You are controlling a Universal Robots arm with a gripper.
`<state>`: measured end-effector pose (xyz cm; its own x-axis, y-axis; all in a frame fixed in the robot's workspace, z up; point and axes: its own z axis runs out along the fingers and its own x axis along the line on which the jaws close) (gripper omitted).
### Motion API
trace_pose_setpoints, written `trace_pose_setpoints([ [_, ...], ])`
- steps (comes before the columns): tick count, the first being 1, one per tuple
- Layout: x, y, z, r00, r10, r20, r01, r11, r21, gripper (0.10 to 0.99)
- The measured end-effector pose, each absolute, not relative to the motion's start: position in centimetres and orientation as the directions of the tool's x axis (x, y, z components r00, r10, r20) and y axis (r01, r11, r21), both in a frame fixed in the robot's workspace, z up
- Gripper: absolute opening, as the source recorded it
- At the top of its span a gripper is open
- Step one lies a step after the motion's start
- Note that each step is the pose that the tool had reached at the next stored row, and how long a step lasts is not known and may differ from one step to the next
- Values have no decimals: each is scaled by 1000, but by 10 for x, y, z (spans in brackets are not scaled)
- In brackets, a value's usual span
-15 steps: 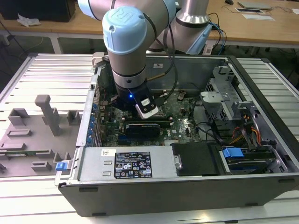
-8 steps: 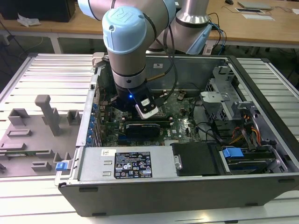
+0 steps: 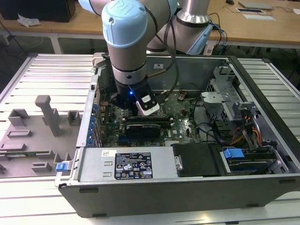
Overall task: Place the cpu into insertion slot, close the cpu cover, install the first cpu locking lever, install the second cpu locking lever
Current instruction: 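Install the second cpu locking lever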
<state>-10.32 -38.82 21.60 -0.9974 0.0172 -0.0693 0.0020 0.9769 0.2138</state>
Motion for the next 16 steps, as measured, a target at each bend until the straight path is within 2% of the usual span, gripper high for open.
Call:
trace_pose_setpoints([
  [16, -52, -389, 220, -998, 17, -63, 3, 977, 212, 106],
])
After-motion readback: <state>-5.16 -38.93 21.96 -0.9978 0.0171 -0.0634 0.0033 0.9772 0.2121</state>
